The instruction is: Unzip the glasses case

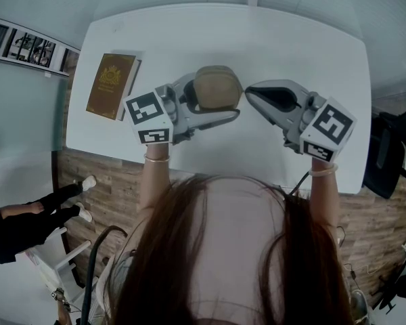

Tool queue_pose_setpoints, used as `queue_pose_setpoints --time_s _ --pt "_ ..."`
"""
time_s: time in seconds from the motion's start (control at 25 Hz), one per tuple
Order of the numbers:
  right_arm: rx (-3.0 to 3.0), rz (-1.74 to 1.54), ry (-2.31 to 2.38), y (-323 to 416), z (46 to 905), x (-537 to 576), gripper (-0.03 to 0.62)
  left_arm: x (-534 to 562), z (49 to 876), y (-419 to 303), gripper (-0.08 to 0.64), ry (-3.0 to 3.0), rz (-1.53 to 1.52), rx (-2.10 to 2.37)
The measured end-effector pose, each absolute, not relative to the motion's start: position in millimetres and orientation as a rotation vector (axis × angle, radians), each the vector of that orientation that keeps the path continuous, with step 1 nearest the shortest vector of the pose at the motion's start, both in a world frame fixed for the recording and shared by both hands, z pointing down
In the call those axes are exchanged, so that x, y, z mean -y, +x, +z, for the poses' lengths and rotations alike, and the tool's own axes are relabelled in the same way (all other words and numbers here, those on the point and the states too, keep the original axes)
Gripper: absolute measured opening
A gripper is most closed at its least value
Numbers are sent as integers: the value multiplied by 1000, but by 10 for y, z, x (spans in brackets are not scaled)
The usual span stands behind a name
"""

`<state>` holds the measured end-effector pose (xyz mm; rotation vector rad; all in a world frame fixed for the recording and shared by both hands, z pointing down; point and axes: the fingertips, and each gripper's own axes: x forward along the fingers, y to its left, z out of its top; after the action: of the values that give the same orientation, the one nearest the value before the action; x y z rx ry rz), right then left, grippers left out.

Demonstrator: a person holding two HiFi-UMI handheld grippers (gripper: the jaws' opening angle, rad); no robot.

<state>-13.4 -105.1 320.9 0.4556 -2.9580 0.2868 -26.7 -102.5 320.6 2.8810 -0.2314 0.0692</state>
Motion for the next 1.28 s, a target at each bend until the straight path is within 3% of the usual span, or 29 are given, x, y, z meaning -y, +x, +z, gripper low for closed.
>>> queue_pose_setpoints --time_s 1.28 --pt "2928 357 434 -210 3421 1020 3 1138 3104 -424 293 2770 -188 260"
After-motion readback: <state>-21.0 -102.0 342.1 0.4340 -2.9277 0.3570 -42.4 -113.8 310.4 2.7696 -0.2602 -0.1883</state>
